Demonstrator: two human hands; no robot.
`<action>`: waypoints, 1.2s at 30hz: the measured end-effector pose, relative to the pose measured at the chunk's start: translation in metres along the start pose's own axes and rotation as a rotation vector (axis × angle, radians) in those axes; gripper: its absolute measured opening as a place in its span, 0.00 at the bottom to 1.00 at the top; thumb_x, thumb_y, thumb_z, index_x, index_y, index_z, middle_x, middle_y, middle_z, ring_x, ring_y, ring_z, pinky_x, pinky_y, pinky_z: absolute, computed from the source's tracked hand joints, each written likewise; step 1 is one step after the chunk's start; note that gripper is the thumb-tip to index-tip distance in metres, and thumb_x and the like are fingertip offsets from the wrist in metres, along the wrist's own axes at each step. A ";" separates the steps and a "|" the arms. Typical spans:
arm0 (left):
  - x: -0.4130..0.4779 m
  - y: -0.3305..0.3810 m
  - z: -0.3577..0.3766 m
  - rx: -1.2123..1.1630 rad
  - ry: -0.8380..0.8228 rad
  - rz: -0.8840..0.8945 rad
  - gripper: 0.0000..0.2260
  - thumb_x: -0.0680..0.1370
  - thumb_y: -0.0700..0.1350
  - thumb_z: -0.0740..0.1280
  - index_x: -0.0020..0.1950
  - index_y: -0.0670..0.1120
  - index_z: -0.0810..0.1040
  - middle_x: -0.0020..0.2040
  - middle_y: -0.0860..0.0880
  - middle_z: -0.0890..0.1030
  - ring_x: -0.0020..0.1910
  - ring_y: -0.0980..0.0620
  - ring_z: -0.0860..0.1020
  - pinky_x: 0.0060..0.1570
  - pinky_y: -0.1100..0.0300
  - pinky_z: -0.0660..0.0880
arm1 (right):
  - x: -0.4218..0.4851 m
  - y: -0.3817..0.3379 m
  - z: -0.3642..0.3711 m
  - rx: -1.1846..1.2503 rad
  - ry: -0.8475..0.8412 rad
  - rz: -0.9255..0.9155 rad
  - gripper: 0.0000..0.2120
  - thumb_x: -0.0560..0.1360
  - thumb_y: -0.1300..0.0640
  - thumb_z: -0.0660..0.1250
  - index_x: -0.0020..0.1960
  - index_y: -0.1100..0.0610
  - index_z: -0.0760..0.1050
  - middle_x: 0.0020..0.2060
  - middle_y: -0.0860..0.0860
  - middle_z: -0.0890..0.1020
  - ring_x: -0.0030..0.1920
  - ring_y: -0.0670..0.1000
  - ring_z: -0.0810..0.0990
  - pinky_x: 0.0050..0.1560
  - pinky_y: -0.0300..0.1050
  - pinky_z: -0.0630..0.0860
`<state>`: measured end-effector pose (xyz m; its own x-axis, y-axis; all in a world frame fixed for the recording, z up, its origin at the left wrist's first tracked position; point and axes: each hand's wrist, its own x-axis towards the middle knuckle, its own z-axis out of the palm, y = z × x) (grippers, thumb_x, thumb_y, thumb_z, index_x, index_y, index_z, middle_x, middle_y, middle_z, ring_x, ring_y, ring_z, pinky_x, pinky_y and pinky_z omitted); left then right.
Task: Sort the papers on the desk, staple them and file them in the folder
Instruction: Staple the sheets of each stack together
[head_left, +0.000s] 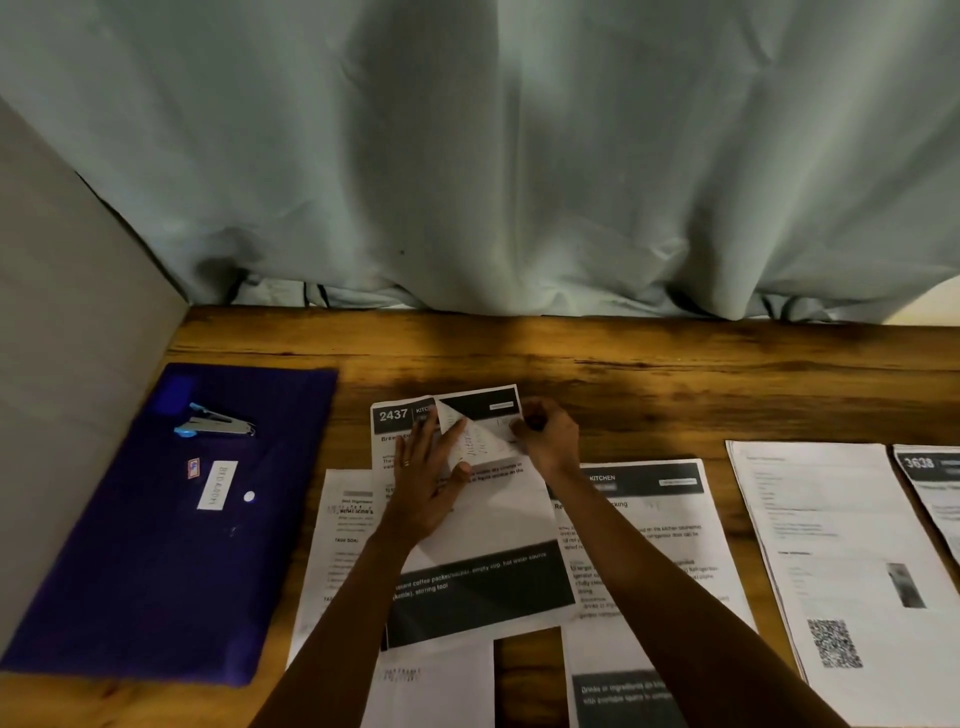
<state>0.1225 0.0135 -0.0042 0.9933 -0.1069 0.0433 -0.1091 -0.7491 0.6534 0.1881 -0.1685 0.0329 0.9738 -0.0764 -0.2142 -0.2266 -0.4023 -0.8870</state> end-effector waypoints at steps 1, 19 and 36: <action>0.000 0.000 0.000 -0.001 0.002 0.001 0.34 0.73 0.74 0.43 0.75 0.60 0.51 0.77 0.55 0.41 0.77 0.52 0.41 0.71 0.57 0.32 | -0.001 -0.002 0.000 0.017 0.006 -0.001 0.15 0.75 0.63 0.68 0.61 0.59 0.74 0.57 0.55 0.79 0.57 0.54 0.79 0.54 0.43 0.77; 0.000 0.003 -0.001 -0.017 0.014 -0.003 0.40 0.72 0.75 0.42 0.77 0.53 0.43 0.78 0.51 0.44 0.77 0.52 0.41 0.73 0.53 0.36 | -0.022 0.005 -0.009 0.104 -0.291 -0.212 0.03 0.74 0.59 0.69 0.46 0.52 0.78 0.50 0.47 0.81 0.53 0.48 0.80 0.49 0.41 0.80; -0.002 0.003 -0.001 -0.073 0.067 0.012 0.30 0.75 0.70 0.48 0.73 0.57 0.56 0.75 0.56 0.50 0.76 0.55 0.47 0.72 0.61 0.36 | -0.013 0.003 -0.009 0.091 -0.016 0.131 0.11 0.80 0.56 0.61 0.58 0.59 0.77 0.57 0.55 0.79 0.55 0.54 0.79 0.49 0.40 0.76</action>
<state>0.1199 0.0121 -0.0016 0.9925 -0.0697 0.1002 -0.1203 -0.6982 0.7057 0.1746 -0.1765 0.0366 0.9356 -0.1076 -0.3363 -0.3530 -0.3057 -0.8843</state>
